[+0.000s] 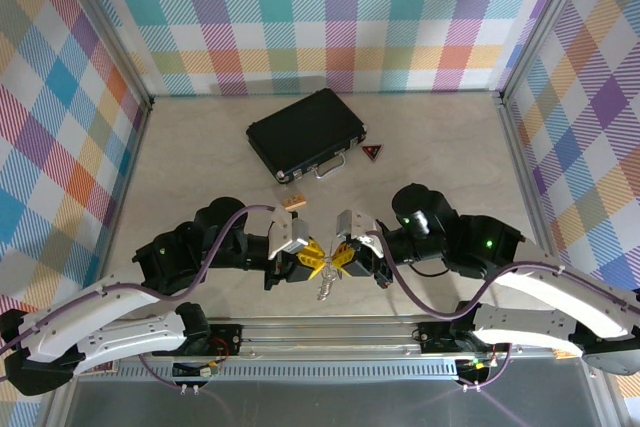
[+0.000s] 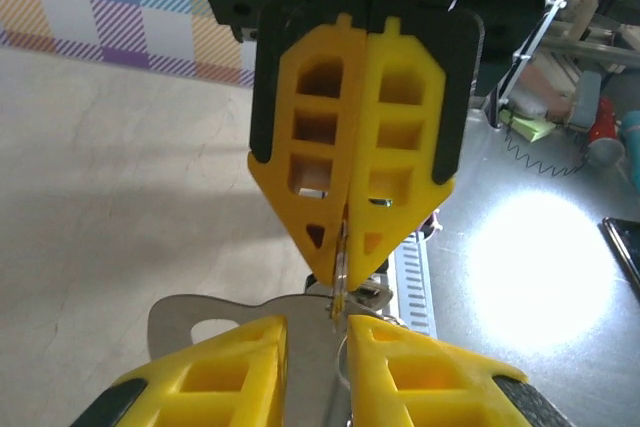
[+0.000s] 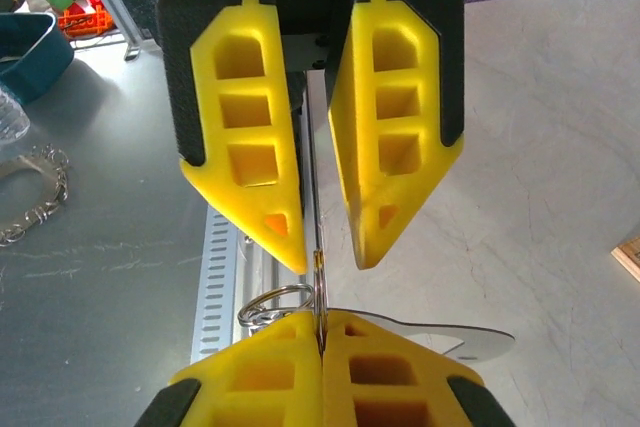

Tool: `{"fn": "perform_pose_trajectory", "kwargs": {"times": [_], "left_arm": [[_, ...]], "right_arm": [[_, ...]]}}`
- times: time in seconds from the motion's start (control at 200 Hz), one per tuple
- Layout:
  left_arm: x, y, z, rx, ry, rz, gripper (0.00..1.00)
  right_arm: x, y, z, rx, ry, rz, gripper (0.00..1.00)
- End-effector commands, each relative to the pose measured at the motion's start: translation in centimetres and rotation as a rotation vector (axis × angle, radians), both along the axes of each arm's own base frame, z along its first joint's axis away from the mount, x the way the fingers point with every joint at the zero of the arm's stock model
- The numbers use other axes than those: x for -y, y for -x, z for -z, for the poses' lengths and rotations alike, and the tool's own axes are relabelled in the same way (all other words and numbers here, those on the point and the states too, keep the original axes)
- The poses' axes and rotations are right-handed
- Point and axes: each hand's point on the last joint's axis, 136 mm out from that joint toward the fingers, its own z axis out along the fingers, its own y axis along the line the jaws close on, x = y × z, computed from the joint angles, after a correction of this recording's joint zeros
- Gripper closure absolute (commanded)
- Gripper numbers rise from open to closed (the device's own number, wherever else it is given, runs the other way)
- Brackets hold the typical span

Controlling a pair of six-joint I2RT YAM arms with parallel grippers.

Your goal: Put the keys on the keyring

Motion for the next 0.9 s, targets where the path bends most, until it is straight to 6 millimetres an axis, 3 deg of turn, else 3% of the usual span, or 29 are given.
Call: {"fn": "perform_pose_trajectory", "kwargs": {"times": [0.0,0.415,0.65,0.895], "left_arm": [[-0.5,0.1,-0.3,0.020,-0.034,-0.002,0.77],[-0.3,0.2,0.1,0.010,-0.067,0.019,0.79],[0.2,1.0,-0.4,-0.019,-0.034,0.066,0.71],[0.6,1.0,0.1,-0.036,-0.054,0.074,0.70]], "right_arm": [[0.3,0.7,0.0,0.003,0.027,-0.047,1.00],[-0.1,1.0,0.5,-0.017,0.037,-0.068,1.00],[-0.2,0.9,0.4,-0.016,0.033,-0.066,1.00],[-0.2,0.8,0.3,-0.008,0.035,-0.063,1.00]]}}
